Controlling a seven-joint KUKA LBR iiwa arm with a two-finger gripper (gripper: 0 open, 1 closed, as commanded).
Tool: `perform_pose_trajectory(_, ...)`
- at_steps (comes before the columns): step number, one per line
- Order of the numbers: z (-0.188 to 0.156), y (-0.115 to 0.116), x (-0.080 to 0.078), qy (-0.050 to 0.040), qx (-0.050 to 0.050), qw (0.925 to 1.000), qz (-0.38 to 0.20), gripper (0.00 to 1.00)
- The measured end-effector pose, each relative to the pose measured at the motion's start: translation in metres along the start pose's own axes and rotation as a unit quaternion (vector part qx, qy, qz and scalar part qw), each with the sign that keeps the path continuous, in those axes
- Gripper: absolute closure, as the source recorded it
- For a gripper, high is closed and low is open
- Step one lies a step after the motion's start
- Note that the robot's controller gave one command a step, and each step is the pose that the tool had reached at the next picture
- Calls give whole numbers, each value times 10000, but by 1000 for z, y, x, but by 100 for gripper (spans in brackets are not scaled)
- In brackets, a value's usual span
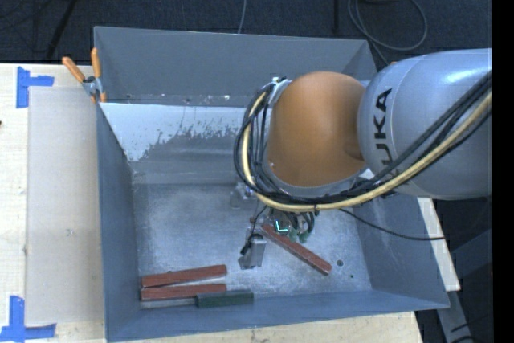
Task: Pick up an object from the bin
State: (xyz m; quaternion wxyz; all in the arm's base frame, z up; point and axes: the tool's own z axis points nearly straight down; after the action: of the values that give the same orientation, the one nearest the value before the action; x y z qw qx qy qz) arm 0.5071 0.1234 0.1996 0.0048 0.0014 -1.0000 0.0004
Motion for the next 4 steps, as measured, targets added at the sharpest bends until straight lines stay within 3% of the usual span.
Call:
perform_pose_trajectory(1,131,70,25,-103,-14,9973,-729,0)
perform_pose_trajectory(2,99,60,32,-62,8,9615,-2749,0)
perform_pose_trajectory(3,100,89,8,-55,0,9900,-1409,0)
perform_pose_trajectory(4,130,70,14,-37,7,9701,-2426,0)
